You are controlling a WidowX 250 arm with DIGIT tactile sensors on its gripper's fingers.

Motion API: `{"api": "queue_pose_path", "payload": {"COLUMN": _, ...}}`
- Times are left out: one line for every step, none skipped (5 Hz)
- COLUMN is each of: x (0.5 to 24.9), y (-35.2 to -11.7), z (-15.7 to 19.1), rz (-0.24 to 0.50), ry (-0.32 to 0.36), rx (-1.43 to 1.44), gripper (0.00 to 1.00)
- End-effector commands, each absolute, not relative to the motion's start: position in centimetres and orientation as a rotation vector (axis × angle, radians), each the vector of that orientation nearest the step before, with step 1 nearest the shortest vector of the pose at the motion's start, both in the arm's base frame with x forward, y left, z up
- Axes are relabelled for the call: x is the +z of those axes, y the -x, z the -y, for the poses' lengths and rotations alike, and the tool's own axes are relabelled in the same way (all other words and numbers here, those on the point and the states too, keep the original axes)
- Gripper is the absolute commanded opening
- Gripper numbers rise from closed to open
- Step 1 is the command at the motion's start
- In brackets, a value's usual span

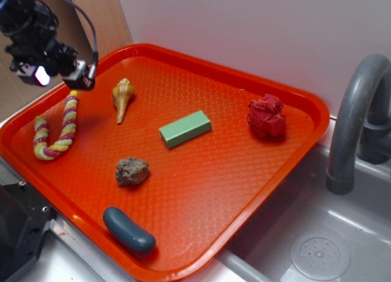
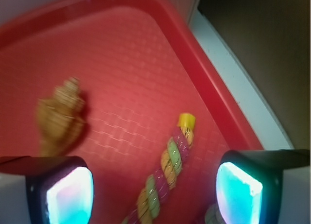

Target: Grab the multicolored rope.

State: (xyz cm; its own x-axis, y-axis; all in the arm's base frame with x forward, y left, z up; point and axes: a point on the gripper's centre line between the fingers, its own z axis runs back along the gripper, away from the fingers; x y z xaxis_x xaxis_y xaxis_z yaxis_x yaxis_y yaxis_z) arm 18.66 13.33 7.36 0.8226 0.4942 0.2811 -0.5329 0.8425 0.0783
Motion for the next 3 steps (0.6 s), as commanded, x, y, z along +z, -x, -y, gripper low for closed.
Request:
{"api": "queue_pose_path", "payload": {"x": 4.8, "y": -18.6, "z": -14.6, "rz": 0.23, "ry": -0.173, "rx": 0.529, "gripper": 1.0}}
{"api": "queue_pose_path", "payload": {"x": 3.3, "y": -18.8, "z": -14.3, "rz": 0.227, "ry": -0.158, "rx": 0.49, "gripper": 1.0}}
{"api": "queue_pose_path", "payload": {"x": 2.8, "y": -18.8, "z": -13.4, "rz": 0.24, "ry": -0.109, "rx": 0.43, "gripper": 0.0}}
